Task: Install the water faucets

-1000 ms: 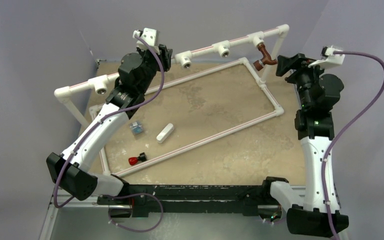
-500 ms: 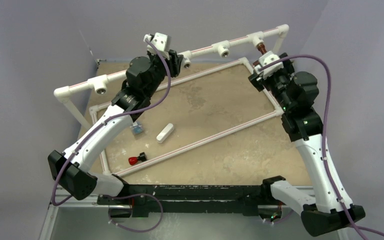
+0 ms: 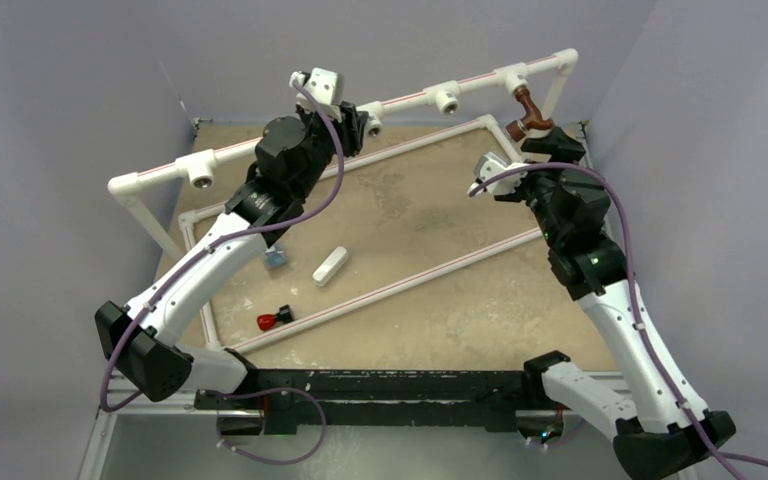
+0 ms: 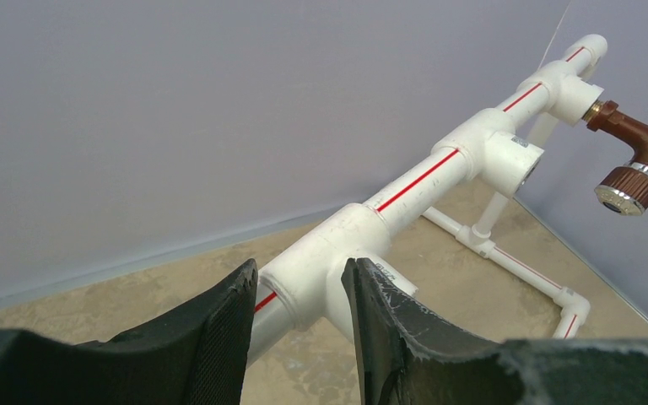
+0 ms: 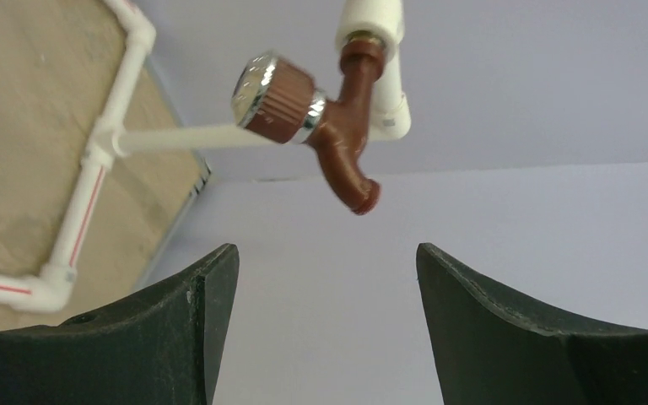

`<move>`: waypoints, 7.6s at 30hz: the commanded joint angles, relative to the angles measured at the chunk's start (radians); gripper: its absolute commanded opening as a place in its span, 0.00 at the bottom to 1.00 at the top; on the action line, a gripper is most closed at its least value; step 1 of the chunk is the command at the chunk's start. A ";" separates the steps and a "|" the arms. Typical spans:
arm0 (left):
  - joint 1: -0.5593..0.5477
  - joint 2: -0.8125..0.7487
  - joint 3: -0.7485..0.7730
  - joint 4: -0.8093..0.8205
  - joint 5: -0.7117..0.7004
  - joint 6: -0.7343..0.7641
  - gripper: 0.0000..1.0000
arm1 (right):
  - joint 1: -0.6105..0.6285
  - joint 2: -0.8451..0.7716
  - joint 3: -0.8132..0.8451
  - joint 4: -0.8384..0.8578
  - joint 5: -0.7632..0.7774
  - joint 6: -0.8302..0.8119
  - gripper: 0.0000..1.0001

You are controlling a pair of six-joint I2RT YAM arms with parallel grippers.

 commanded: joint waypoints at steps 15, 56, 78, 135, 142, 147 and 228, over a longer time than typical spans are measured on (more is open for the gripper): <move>-0.033 -0.016 -0.048 -0.151 -0.276 -0.072 0.49 | 0.004 0.224 -0.080 0.483 0.145 -0.391 0.80; -0.050 -0.053 -0.070 -0.096 -0.245 0.006 0.52 | -0.017 0.241 -0.137 0.714 -0.008 0.652 0.00; -0.050 -0.163 0.249 -0.670 0.290 -0.257 0.45 | -0.244 0.215 -0.027 0.634 -0.415 1.521 0.00; 0.285 0.035 0.125 -0.655 0.322 -0.252 0.13 | -0.272 -0.116 -0.159 0.395 -0.269 1.685 0.62; 0.285 -0.097 -0.009 -0.639 0.443 -0.291 0.14 | -0.272 -0.063 -0.129 0.433 -0.274 1.842 0.62; 0.272 -0.159 -0.050 -0.651 0.436 -0.279 0.14 | -0.272 -0.081 -0.158 0.449 -0.210 1.937 0.62; 0.021 -0.074 0.322 -0.673 0.203 -0.166 0.35 | 0.378 0.095 0.138 -0.276 0.549 0.065 0.82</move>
